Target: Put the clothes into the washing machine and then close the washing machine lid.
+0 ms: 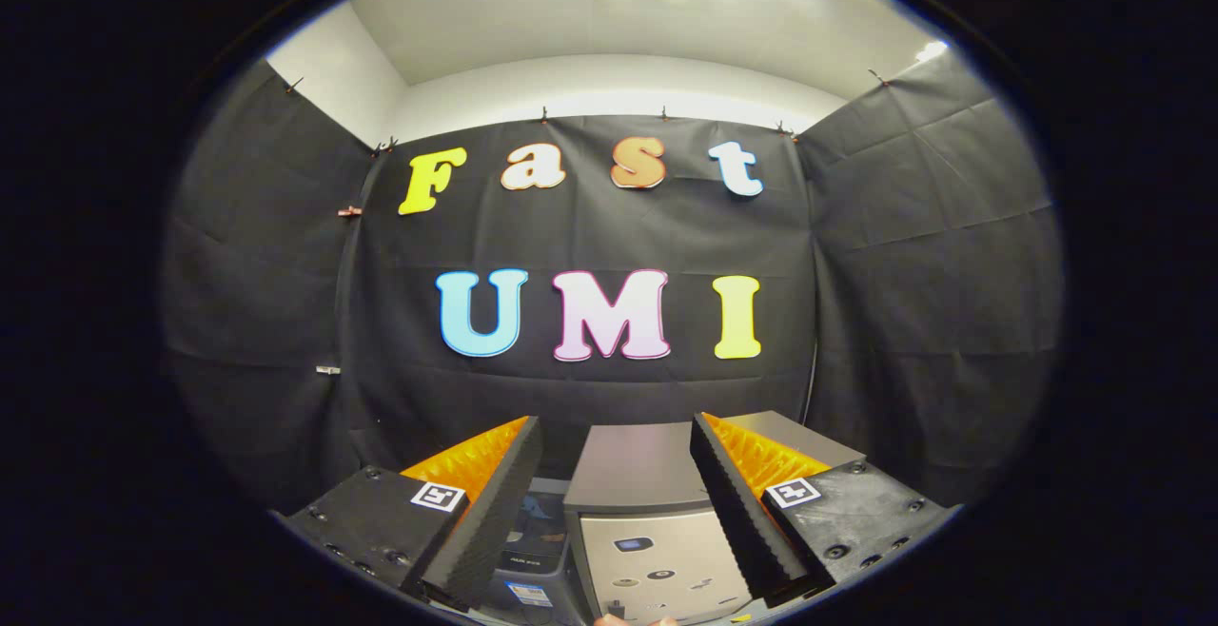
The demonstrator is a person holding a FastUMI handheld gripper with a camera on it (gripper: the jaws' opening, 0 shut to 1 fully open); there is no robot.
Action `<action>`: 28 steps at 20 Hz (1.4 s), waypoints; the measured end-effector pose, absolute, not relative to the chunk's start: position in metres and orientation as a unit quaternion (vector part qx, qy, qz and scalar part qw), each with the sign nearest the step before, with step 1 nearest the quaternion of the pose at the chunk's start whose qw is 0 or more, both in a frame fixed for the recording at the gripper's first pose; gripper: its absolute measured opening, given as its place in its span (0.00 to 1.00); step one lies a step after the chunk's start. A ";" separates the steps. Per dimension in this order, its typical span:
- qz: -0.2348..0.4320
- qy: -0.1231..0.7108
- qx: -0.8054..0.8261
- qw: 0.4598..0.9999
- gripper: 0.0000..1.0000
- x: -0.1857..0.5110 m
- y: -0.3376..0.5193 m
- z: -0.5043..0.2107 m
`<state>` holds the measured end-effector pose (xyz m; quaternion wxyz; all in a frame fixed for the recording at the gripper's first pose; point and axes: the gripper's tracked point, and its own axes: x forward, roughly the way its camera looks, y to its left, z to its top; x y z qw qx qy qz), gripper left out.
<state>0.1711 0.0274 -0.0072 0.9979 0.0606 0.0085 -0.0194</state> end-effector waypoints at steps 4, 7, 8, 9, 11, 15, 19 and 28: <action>-0.021 0.000 0.074 0.997 0.99 0.141 0.001 -0.005; -0.005 0.000 0.082 0.997 0.99 0.121 -0.004 -0.001; -0.003 -0.004 0.080 0.997 0.99 0.115 -0.005 0.002; -0.003 -0.007 0.075 0.997 0.99 0.109 -0.005 0.004; 0.000 -0.009 0.065 0.998 0.99 0.101 -0.001 0.004; 0.010 -0.003 0.059 0.998 0.99 0.096 0.013 0.001; 0.017 0.003 0.074 0.997 0.99 0.097 0.020 0.001; 0.017 0.001 0.065 0.998 0.99 0.097 0.026 0.001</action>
